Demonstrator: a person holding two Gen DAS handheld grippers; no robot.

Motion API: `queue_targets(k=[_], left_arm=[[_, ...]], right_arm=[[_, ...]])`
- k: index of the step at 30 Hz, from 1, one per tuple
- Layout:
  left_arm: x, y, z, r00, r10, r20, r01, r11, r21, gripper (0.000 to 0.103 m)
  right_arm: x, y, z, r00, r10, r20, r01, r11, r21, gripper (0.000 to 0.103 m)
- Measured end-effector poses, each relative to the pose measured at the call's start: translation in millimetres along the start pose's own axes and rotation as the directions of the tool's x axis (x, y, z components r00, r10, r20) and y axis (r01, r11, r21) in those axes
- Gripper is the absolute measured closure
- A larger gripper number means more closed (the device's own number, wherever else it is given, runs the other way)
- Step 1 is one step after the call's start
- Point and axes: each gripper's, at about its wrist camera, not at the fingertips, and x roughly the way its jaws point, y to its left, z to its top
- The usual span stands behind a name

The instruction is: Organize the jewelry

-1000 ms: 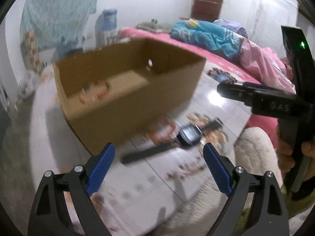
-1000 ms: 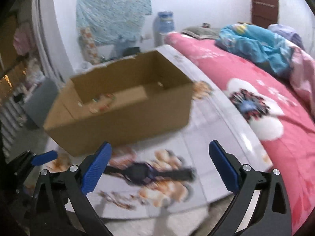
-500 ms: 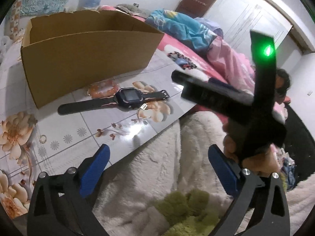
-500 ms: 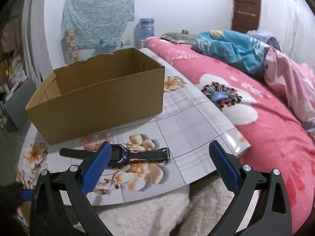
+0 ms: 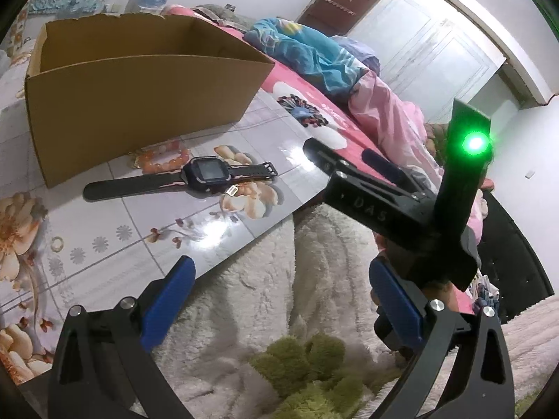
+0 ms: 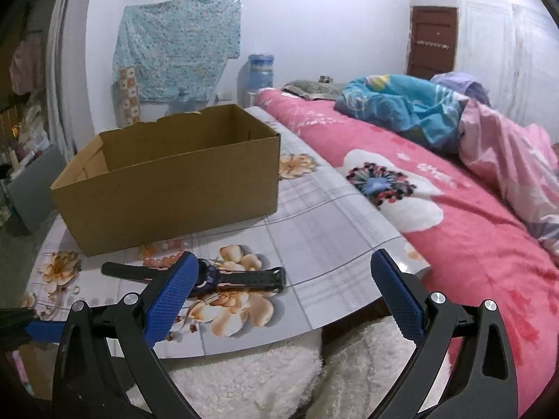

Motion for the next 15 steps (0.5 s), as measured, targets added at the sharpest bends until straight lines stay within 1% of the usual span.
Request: queue_targets(k=[3, 5, 8, 11, 12, 13, 14, 15], left_arm=[[1.8, 1.8, 6.7, 1.000, 0.018, 0.010, -0.018, 1.000, -0.001, 0.005], [1.4, 6.7, 11.6, 0.998, 0.050, 0.023, -0.050, 0.999, -0.011, 0.005], [-2.3, 17.2, 18.2, 0.991, 0.119, 0.062, -0.118, 0.993, -0.018, 0.005], [-5.0, 22.1, 20.7, 0.971, 0.221, 0.091, -0.226, 0.973, 0.043, 0.005], [-4.0, 23.5, 21.4, 0.955, 0.280, 0.098, -0.288, 0.955, 0.073, 0.005], [-3.1, 25.2, 22.0, 0.942, 0.321, 0.101, -0.330, 0.940, 0.091, 0.005], [-1.9, 27.5, 22.7, 0.933, 0.346, 0.104, -0.356, 0.929, 0.104, 0.005], [-0.4, 30.6, 23.4, 0.928, 0.358, 0.106, -0.369, 0.923, 0.109, 0.005]], right_arm=[[1.3, -5.7, -3.3, 0.999, 0.047, -0.005, -0.047, 0.998, 0.037, 0.008], [2.3, -10.5, -4.9, 0.997, 0.076, -0.014, -0.075, 0.995, 0.065, 0.008], [3.0, -19.0, -6.4, 0.994, 0.111, -0.020, -0.108, 0.989, 0.103, 0.008], [5.4, -27.8, -10.1, 0.987, 0.158, -0.013, -0.155, 0.978, 0.140, 0.008], [7.7, -30.1, -10.7, 0.985, 0.169, -0.017, -0.165, 0.975, 0.147, 0.008], [11.6, -31.7, -12.1, 0.982, 0.189, -0.028, -0.182, 0.970, 0.158, 0.009], [14.3, -32.1, -13.3, 0.978, 0.207, -0.033, -0.199, 0.966, 0.162, 0.010], [17.0, -32.2, -13.8, 0.975, 0.218, -0.037, -0.209, 0.964, 0.163, 0.013]])
